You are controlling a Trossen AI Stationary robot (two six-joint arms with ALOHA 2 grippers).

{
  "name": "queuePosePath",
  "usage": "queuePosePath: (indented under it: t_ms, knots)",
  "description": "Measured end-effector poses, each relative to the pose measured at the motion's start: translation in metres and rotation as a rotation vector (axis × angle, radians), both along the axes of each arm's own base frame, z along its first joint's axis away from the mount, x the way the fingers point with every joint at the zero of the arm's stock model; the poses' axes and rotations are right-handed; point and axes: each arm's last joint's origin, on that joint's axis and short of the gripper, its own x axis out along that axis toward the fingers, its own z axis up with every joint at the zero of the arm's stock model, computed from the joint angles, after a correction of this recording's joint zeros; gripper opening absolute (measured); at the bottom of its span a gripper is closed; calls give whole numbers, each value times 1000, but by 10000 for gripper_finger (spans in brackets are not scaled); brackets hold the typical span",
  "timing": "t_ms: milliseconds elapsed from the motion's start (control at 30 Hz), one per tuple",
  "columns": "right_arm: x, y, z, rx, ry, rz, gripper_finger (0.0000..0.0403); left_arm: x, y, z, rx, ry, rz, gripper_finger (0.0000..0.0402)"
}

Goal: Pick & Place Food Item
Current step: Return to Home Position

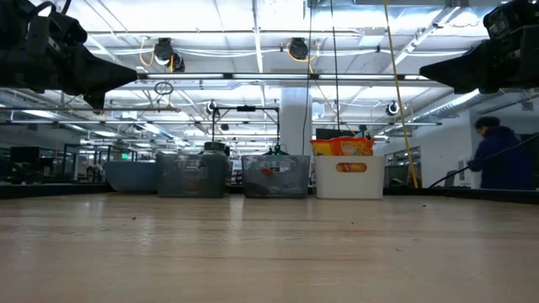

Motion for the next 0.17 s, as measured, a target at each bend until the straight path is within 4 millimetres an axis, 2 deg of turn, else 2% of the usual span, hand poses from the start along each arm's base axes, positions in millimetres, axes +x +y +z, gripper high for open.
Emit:
queuePosePath:
  t_ms: [167]
  knots:
    - [0,0,0,0,0,0,4,0,0,0,0,0,0,31]
